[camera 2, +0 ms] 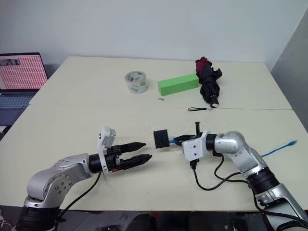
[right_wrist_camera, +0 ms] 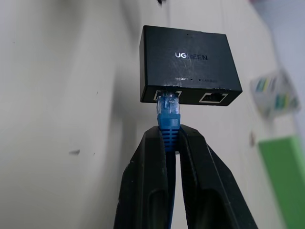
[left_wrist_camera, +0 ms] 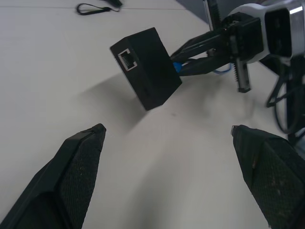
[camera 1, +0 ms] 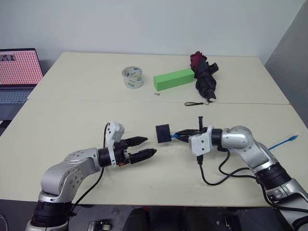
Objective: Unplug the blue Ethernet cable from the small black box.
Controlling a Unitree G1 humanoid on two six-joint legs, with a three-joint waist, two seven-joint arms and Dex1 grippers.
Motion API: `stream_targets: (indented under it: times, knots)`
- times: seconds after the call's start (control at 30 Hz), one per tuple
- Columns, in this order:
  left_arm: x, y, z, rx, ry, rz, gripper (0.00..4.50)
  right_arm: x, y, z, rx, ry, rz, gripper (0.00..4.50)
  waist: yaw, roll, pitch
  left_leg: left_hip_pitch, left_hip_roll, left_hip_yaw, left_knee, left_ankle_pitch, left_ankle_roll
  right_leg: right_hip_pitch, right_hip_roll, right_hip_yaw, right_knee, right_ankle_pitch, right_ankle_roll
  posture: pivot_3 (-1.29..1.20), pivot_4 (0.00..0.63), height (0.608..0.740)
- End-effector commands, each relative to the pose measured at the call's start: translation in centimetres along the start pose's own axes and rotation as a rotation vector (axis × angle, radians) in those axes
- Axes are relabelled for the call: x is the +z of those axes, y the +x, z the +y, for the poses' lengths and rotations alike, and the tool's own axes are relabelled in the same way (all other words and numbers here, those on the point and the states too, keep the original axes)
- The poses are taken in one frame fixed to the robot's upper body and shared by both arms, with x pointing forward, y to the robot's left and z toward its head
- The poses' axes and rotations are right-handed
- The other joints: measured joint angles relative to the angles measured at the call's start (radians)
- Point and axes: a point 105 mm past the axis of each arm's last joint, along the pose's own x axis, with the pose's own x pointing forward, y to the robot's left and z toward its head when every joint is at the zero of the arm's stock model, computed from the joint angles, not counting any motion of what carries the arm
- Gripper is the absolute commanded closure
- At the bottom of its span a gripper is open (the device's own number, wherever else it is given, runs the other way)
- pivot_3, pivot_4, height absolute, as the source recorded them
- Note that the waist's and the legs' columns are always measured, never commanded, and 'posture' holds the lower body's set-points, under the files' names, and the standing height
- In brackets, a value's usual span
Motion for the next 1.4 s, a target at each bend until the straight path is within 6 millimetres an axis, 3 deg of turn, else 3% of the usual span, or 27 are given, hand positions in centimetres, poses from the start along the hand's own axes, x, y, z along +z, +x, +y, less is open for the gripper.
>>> stream_targets:
  times: [0.03, 0.27, 0.6, 0.67, 0.7, 0.9, 1.13, 1.2, 1.3, 1.4]
  knots:
    - [1.5, 1.0, -0.6, -0.040, 0.010, -0.054, 0.00, 2.3, 0.5, -1.3, -0.056, -0.139, -0.095, 4.40, 0.002, 0.000, 0.000, 0.000, 0.000, 0.000, 0.000, 0.000, 0.000, 0.000, 0.000, 0.000, 0.000, 0.000, 0.000, 0.00, 0.150, 0.740]
    - [2.6, 1.5, -0.6, -0.070, -0.043, -0.121, 0.00, 3.2, 1.0, -1.9, -0.104, -0.180, -0.142, 4.41, 0.000, 0.000, 0.000, 0.000, 0.000, 0.000, 0.001, 0.000, 0.000, 0.000, 0.000, 0.000, 0.000, 0.000, 0.000, 0.00, 0.150, 0.740]
    - [2.8, -0.1, -0.8, -0.118, -0.124, -0.149, 1.95, 2.9, 0.4, -2.2, -0.130, -0.188, -0.136, 4.41, 0.001, 0.000, 0.000, 0.000, 0.000, 0.000, 0.001, 0.000, 0.000, 0.000, 0.000, 0.000, 0.000, 0.000, 0.000, 0.00, 0.150, 0.740]
    - [2.9, -0.2, -1.0, -0.138, -0.140, -0.157, 2.08, 2.9, 0.4, -2.3, -0.132, -0.191, -0.136, 4.41, 0.001, 0.000, 0.000, 0.000, 0.000, 0.000, 0.001, 0.000, 0.000, 0.000, 0.000, 0.000, 0.000, 0.000, 0.000, 0.00, 0.150, 0.740]
    - [2.9, -0.3, -1.1, -0.148, -0.146, -0.161, 2.47, 2.9, 0.4, -2.4, -0.133, -0.191, -0.138, 4.41, 0.001, 0.000, 0.000, 0.000, 0.000, 0.000, 0.001, 0.000, 0.000, 0.000, 0.000, 0.000, 0.000, 0.000, 0.000, 0.00, 0.150, 0.740]
    - [2.8, 0.1, -1.1, -0.158, -0.145, -0.159, 3.63, 3.6, 0.5, -2.5, -0.147, -0.214, -0.165, 4.41, 0.001, 0.000, 0.000, 0.000, 0.000, 0.000, 0.001, 0.000, 0.000, 0.000, 0.000, 0.000, 0.000, 0.000, 0.000, 0.00, 0.150, 0.740]
    - [2.7, 0.2, -0.7, -0.142, -0.126, -0.143, 3.72, 4.0, 0.8, -2.2, -0.136, -0.244, -0.181, 4.41, 0.001, 0.000, 0.000, 0.000, 0.000, 0.000, 0.001, 0.000, 0.000, 0.000, 0.000, 0.000, 0.000, 0.000, 0.000, 0.00, 0.150, 0.740]
    - [2.7, 0.2, -0.5, -0.135, -0.124, -0.140, 3.72, 4.1, 0.6, -2.2, -0.127, -0.221, -0.186, 3.71, 0.001, 0.000, 0.000, 0.000, 0.000, 0.000, 0.001, 0.000, 0.000, 0.000, 0.000, 0.000, 0.000, 0.000, 0.000, 0.00, 0.150, 0.740]
    - [2.8, 0.1, -0.6, -0.149, -0.109, -0.126, 3.72, 3.8, 0.0, -1.9, -0.079, -0.179, -0.170, 3.18, 0.001, 0.000, 0.000, 0.000, 0.000, 0.000, 0.001, 0.000, 0.000, 0.000, 0.000, 0.000, 0.000, 0.000, 0.000, 0.00, 0.150, 0.740]
    - [2.7, 0.1, -1.2, -0.195, -0.062, -0.085, 3.72, 4.7, -1.4, -2.7, -0.077, 0.003, -0.195, 2.50, 0.002, 0.000, 0.000, 0.000, 0.000, 0.000, 0.001, 0.000, 0.000, 0.000, 0.000, 0.000, 0.000, 0.000, 0.000, 0.00, 0.150, 0.740]
